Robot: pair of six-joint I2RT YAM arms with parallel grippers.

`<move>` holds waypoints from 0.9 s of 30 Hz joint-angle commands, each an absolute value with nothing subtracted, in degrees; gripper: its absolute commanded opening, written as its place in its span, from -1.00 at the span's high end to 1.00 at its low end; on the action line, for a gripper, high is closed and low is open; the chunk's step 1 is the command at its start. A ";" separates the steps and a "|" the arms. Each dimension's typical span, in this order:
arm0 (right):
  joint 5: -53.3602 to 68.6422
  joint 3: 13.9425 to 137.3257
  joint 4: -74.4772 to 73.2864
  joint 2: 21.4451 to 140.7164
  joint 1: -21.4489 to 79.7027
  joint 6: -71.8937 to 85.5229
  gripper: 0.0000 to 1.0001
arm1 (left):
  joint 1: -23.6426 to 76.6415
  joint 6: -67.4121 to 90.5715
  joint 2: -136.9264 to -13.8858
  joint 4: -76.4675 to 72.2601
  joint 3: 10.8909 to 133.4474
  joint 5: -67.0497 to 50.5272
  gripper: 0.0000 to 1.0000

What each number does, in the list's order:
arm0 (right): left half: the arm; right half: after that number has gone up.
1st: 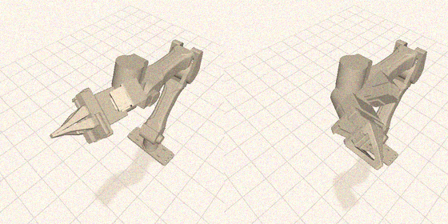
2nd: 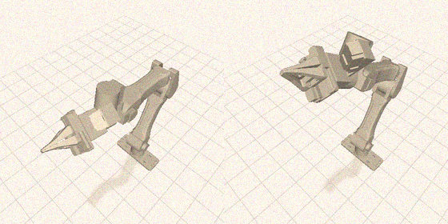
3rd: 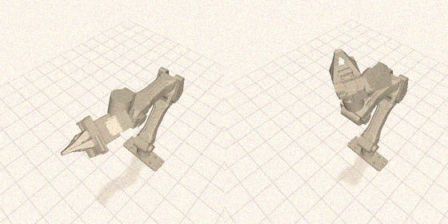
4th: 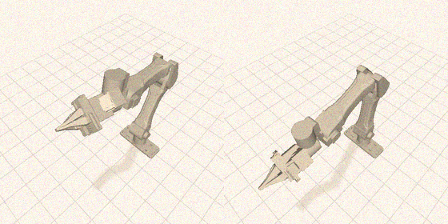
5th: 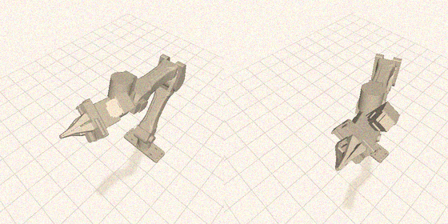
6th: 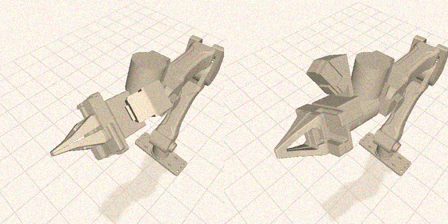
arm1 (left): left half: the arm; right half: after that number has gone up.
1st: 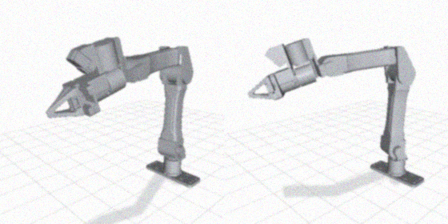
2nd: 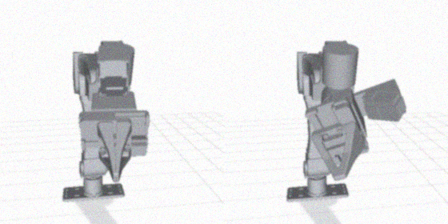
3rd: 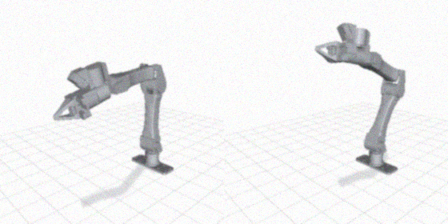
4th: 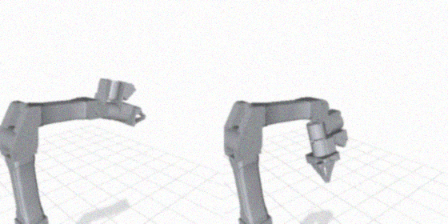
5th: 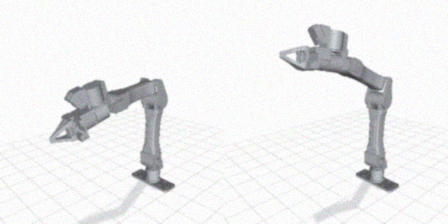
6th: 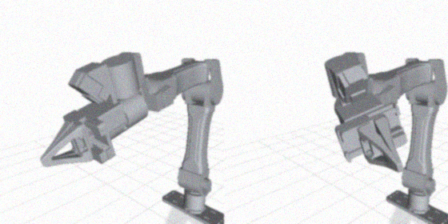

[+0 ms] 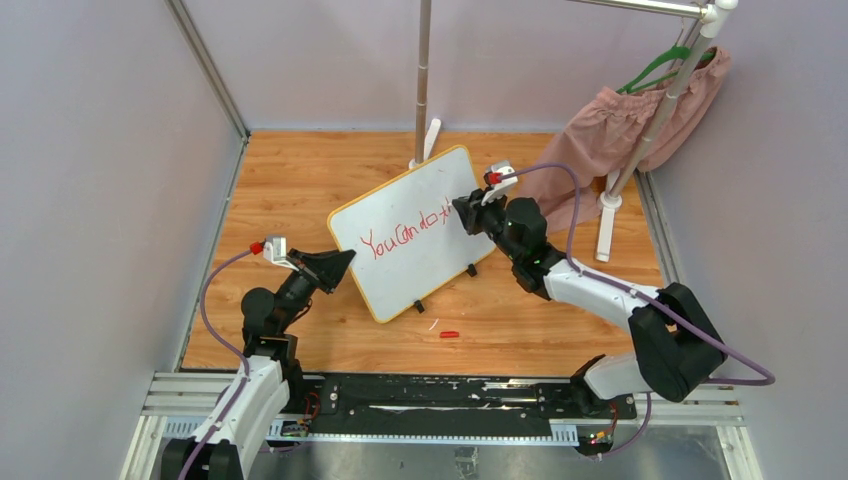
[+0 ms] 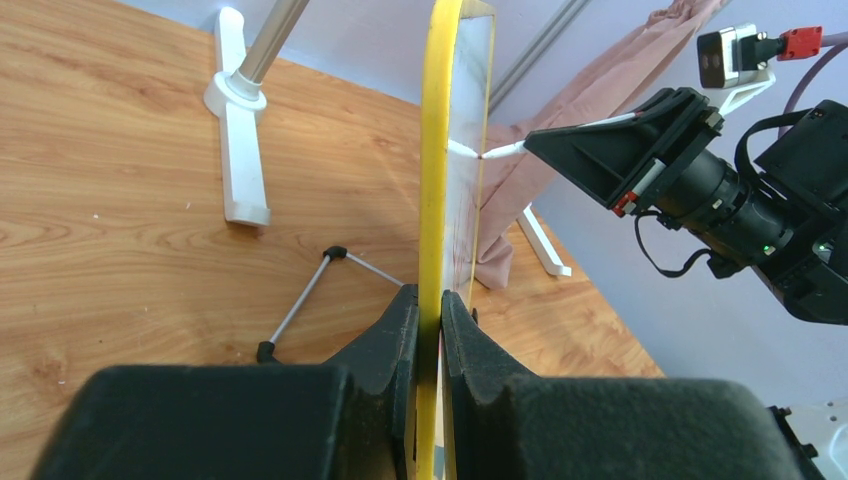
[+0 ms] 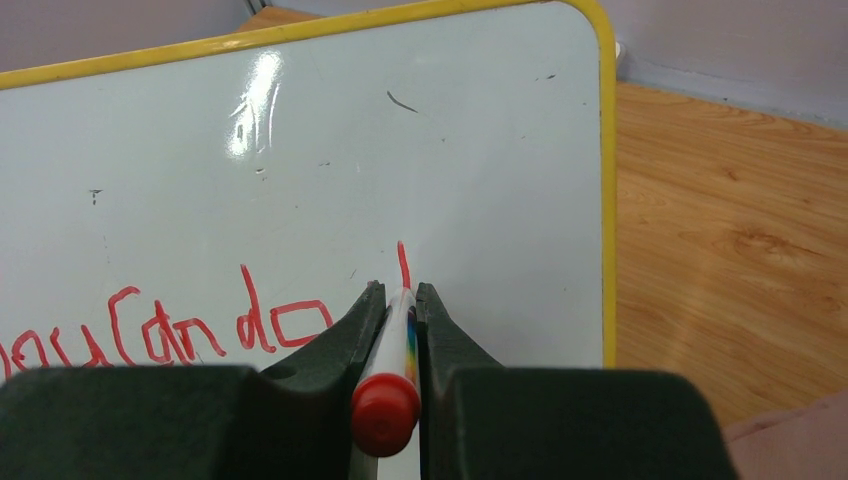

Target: Write a sentence on the whiteboard

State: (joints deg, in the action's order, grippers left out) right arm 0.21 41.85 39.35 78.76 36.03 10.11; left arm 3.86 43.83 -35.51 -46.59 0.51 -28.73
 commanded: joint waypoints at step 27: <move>-3.86 42.69 37.71 79.41 35.49 9.45 1.00 | 4.30 41.22 -35.61 -45.62 -8.44 -28.16 1.00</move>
State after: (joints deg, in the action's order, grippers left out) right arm -3.07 42.81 38.52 79.61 35.99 9.54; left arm 3.90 43.83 -35.51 -46.57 0.51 -28.73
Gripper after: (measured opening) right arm 0.162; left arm 0.139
